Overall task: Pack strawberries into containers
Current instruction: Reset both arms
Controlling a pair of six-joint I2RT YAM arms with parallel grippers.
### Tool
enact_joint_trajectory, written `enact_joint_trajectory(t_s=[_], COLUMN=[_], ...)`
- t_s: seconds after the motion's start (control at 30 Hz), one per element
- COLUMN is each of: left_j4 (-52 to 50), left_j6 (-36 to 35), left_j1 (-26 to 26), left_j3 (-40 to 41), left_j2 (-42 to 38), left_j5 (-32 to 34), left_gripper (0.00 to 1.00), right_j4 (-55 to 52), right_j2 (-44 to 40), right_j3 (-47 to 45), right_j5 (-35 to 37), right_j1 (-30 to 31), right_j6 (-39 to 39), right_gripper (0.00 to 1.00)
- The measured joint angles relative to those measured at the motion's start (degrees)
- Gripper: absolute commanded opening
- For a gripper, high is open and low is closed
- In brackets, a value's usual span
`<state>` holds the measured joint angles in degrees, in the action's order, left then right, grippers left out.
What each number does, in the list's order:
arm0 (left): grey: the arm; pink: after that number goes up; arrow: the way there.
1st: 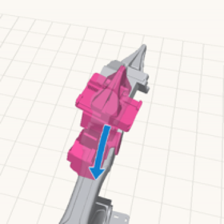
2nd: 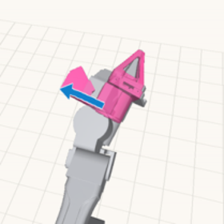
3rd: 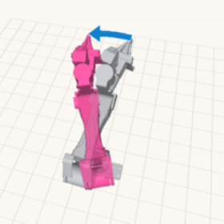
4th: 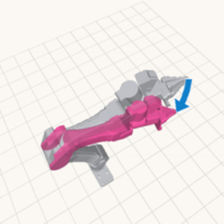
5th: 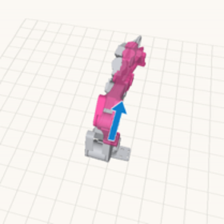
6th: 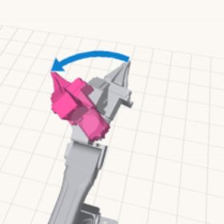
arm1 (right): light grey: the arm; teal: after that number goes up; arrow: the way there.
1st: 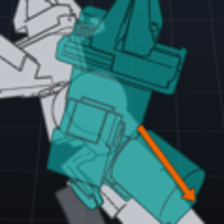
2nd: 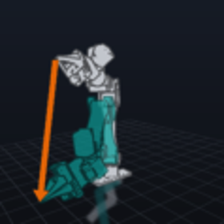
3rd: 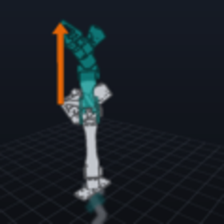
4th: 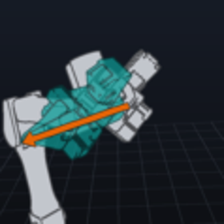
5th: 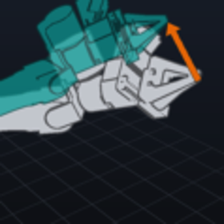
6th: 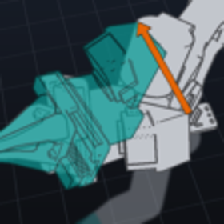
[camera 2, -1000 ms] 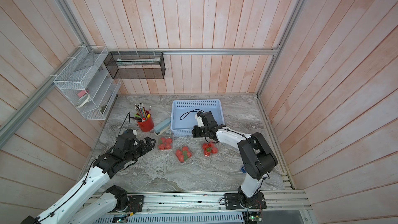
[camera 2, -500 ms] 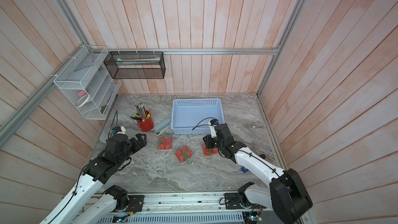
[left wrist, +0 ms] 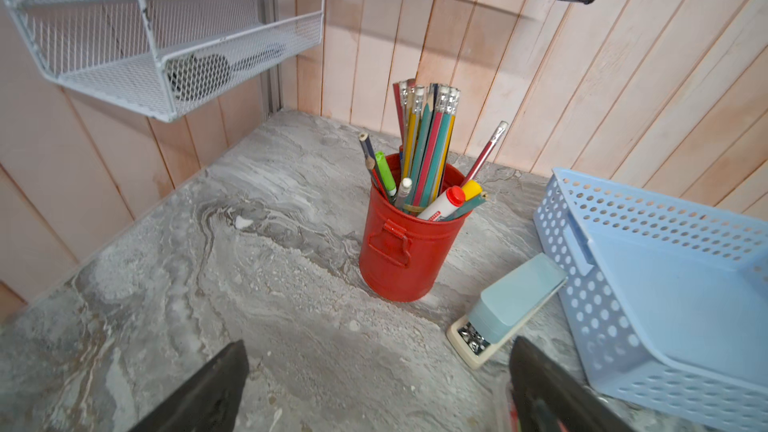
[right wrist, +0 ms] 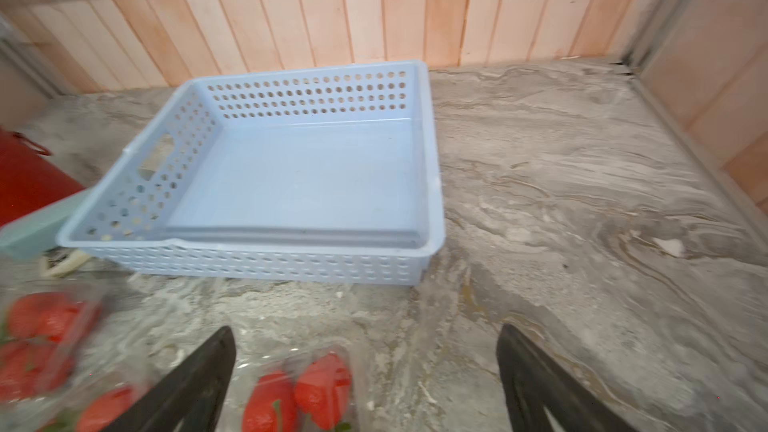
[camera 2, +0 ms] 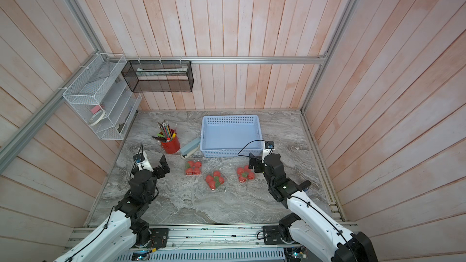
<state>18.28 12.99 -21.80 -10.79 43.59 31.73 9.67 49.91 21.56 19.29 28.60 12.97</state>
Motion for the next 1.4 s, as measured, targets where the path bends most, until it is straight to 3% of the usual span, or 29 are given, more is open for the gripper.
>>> enact_joint_trajectory(t_s=[0.1,0.27,0.6,0.77,0.97,1.13,1.23,1.4], left_j4=[11.34,24.79,45.07,49.16,51.36,51.56,51.56,51.17], left_j6=[-5.57,-7.17,-8.90,-8.90,-8.90,-8.92,-8.92,-9.01], left_j1=[3.80,15.80,23.43,24.26,24.26,24.15,23.93,23.54], left_j3=[1.75,0.94,-3.41,-2.45,-2.45,-2.49,-2.51,-2.84], left_j2=[9.99,25.64,44.41,45.77,45.77,45.77,45.77,45.77], left_j5=[-3.37,-12.66,-23.08,-25.73,-26.18,-26.64,-26.80,-26.80], left_gripper=[1.00,1.00,1.00,1.00,1.00,1.00,1.00,1.00], right_j4=[5.68,15.19,32.68,39.98,48.52,54.10,64.28,64.94], right_j2=[-3.02,-5.70,12.37,23.58,32.83,36.54,38.73,38.93], right_j3=[-6.51,-10.38,-11.02,-10.08,-6.16,-6.51,-10.58,-11.26], right_j5=[4.31,6.40,9.16,9.11,7.04,-1.18,-7.93,-16.76], right_j1=[-0.48,-5.07,-13.92,-19.34,-21.62,-26.53,-29.70,-30.21], right_j6=[-4.31,-6.47,-10.49,-11.76,-13.44,-12.74,-12.17,-12.59], right_gripper=[0.98,0.98,0.98,0.98,0.98,0.98,0.98,0.98])
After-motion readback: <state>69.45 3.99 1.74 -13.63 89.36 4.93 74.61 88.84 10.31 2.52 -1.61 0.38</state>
